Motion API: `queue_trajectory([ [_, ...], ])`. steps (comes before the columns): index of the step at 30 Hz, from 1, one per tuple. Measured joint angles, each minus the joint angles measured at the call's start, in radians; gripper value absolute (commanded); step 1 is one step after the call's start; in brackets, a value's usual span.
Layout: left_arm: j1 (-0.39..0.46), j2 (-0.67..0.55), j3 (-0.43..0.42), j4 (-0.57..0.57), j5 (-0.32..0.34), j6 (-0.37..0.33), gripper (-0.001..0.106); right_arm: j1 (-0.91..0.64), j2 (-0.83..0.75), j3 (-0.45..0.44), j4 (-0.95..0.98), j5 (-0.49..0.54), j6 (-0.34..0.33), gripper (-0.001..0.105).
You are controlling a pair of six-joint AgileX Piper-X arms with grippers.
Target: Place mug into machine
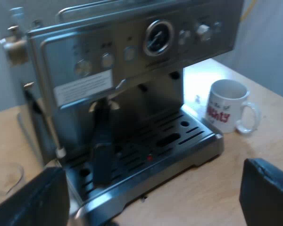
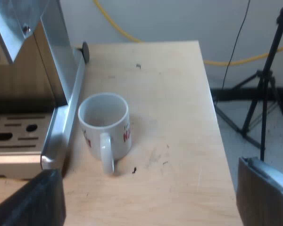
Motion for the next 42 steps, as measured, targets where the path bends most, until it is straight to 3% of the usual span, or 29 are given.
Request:
queue_trajectory([
  [9, -0.137, 0.169, -0.056, -0.102, 0.004, 0.000, 0.078, 0.000, 0.151, -0.041, 0.004, -0.063, -0.001, 0.077],
  [19, -0.255, 0.377, -0.060, -0.208, 0.004, 0.007, 0.077, 0.000, 0.266, -0.041, -0.008, -0.081, -0.001, 0.077],
  [23, -0.307, 0.444, -0.060, -0.229, 0.004, 0.016, 0.070, 0.000, 0.304, -0.041, -0.024, -0.081, -0.001, 0.077],
  [27, -0.355, 0.527, -0.060, -0.268, 0.000, 0.023, 0.069, 0.000, 0.343, -0.041, -0.046, -0.081, -0.001, 0.077],
  [33, -0.360, 0.624, -0.060, -0.301, -0.028, 0.023, 0.075, 0.000, 0.400, -0.041, -0.065, -0.081, -0.001, 0.077],
  [42, -0.360, 0.698, -0.060, -0.379, -0.034, 0.023, 0.075, 0.092, 0.483, -0.041, -0.127, -0.067, 0.003, 0.077],
])
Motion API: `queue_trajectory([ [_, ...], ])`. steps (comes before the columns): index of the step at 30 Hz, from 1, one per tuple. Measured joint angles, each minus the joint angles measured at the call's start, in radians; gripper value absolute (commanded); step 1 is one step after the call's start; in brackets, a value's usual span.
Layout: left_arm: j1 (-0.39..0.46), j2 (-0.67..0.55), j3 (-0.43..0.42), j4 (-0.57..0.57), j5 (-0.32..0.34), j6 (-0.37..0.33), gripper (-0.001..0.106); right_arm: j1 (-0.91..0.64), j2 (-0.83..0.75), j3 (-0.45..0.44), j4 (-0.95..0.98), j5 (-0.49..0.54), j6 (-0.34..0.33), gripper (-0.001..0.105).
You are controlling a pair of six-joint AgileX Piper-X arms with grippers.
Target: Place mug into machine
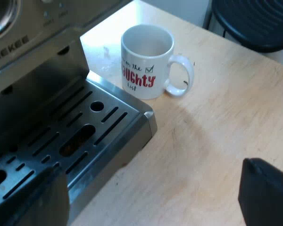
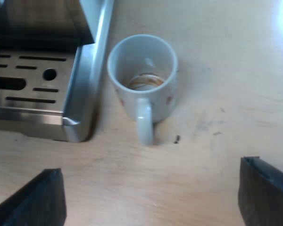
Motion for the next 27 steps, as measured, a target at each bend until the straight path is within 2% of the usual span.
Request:
queue_trajectory([
  [10, 0.000, 0.024, 0.000, -0.004, 0.016, 0.000, 0.075, 0.061, 0.141, 0.061, -0.087, 0.071, 0.142, 0.077],
  [14, 0.000, 0.024, 0.000, -0.005, 0.032, 0.000, 0.075, 0.061, 0.175, 0.091, -0.122, 0.076, 0.157, 0.077],
  [27, 0.000, 0.024, 0.000, -0.013, 0.044, 0.000, 0.075, 0.064, 0.175, 0.318, -0.423, 0.077, 0.185, 0.077],
])
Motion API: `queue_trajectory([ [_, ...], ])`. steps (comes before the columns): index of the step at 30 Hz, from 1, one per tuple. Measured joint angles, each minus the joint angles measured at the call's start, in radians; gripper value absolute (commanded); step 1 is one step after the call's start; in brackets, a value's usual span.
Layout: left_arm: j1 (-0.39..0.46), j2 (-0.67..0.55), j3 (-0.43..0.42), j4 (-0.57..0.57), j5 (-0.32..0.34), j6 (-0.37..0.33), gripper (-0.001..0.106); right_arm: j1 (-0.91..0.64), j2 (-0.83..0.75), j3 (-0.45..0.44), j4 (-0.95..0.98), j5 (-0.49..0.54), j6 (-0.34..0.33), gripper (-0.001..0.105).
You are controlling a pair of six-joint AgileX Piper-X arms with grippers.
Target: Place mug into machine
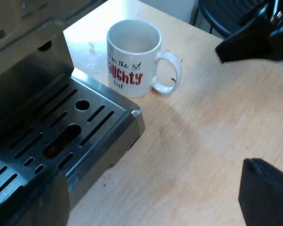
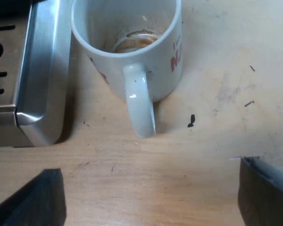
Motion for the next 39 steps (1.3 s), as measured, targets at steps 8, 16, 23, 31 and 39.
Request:
queue_trajectory([
  [8, 0.000, 0.000, 0.000, -0.006, 0.000, 0.000, 0.075, 0.104, -0.002, 0.166, -0.249, 0.065, 0.010, 0.077],
  [16, 0.000, 0.000, 0.000, -0.008, 0.000, 0.000, 0.075, 0.157, -0.006, 0.337, -0.538, 0.187, 0.069, 0.077],
  [23, 0.000, 0.000, 0.000, -0.008, 0.000, 0.000, 0.075, 0.157, -0.008, 0.434, -0.698, 0.193, 0.033, 0.077],
  [31, 0.000, 0.000, 0.000, -0.008, 0.000, 0.000, 0.075, 0.157, -0.008, 0.435, -0.737, 0.196, 0.016, 0.077],
  [39, 0.000, 0.000, 0.000, -0.008, 0.000, 0.000, 0.075, 0.157, -0.008, 0.435, -0.764, 0.201, 0.007, 0.077],
])
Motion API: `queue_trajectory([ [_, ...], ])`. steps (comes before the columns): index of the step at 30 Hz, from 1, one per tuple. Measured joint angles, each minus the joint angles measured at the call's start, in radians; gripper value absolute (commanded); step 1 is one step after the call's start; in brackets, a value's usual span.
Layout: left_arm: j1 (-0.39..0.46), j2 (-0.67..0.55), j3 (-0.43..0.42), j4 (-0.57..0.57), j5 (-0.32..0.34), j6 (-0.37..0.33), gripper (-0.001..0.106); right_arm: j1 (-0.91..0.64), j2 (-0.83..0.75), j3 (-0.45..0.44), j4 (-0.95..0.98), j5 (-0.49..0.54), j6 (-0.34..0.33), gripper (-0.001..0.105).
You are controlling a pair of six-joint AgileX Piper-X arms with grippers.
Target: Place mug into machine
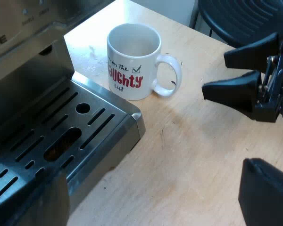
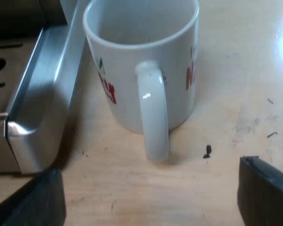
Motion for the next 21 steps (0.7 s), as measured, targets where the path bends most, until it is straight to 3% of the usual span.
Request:
queue_trajectory([
  [6, 0.000, 0.000, 0.000, 0.000, 0.000, 0.000, 0.075, 0.000, 0.053, 0.000, -0.095, 0.001, -0.043, 0.077],
  [21, 0.000, 0.000, 0.000, 0.000, 0.000, 0.000, 0.075, 0.000, 0.328, 0.000, -0.370, 0.034, -0.043, 0.077],
])
